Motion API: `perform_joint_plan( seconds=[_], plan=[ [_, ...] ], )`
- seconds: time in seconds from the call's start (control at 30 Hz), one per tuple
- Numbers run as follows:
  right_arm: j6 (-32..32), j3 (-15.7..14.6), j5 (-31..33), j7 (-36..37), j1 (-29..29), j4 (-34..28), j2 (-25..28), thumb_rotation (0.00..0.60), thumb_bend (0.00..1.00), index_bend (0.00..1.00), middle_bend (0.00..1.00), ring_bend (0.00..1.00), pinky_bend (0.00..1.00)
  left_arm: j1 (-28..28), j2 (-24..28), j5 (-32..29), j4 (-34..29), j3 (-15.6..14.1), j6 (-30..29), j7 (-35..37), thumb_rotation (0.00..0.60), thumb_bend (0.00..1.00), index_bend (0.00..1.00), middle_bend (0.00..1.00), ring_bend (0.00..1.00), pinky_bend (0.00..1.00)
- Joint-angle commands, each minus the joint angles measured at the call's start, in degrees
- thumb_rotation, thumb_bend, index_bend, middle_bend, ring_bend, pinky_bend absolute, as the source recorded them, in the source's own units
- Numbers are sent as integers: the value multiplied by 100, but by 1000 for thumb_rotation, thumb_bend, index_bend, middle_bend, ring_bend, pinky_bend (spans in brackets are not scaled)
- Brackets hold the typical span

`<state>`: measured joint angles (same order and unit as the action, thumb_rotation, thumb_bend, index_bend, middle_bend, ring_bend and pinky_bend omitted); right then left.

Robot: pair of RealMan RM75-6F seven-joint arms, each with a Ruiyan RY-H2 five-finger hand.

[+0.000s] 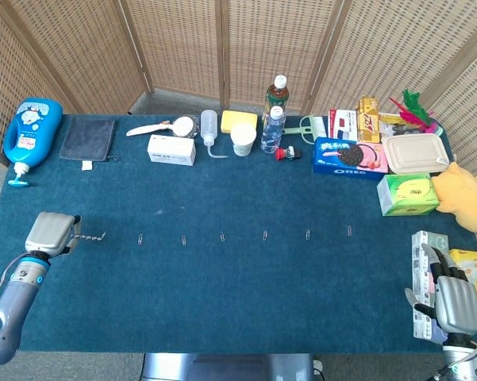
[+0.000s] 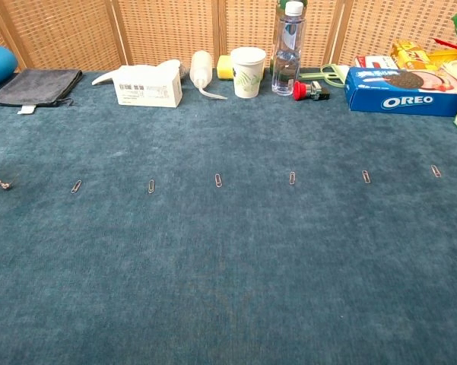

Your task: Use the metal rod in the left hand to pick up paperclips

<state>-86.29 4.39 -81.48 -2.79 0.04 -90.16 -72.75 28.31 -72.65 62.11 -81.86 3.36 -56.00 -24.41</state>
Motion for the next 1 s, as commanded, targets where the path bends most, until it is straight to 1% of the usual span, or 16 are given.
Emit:
perform_joint_plan(
  seconds=[0.03,0.23,0.4,0.67,1.0],
  plan=[
    [-8,-1,1,14,-8,2,3,600,274,89,190,146,262,1,66,108,-125,36,-98,71,600,685,631,1000,1000,1000],
    [-17,-3,1,111,-26,65,-6,600,274,89,190,146,262,82,342,434,-670,141,-252,218,600,684,631,1000,1000,1000],
    [-5,-8,16,241,-46,146,-8,600,274,89,190,146,262,267,293,439,-867,230,-166,103,600,680,631,1000,1000,1000],
    [-6,-6,27,322,-64,202,0,600,274,89,190,146,262,423,56,354,-854,258,-98,-82,600,679,631,1000,1000,1000],
    [-12,-2,71,392,-105,247,21,600,274,89,190,146,262,586,-266,41,-597,200,77,-383,600,679,631,1000,1000,1000]
  ],
)
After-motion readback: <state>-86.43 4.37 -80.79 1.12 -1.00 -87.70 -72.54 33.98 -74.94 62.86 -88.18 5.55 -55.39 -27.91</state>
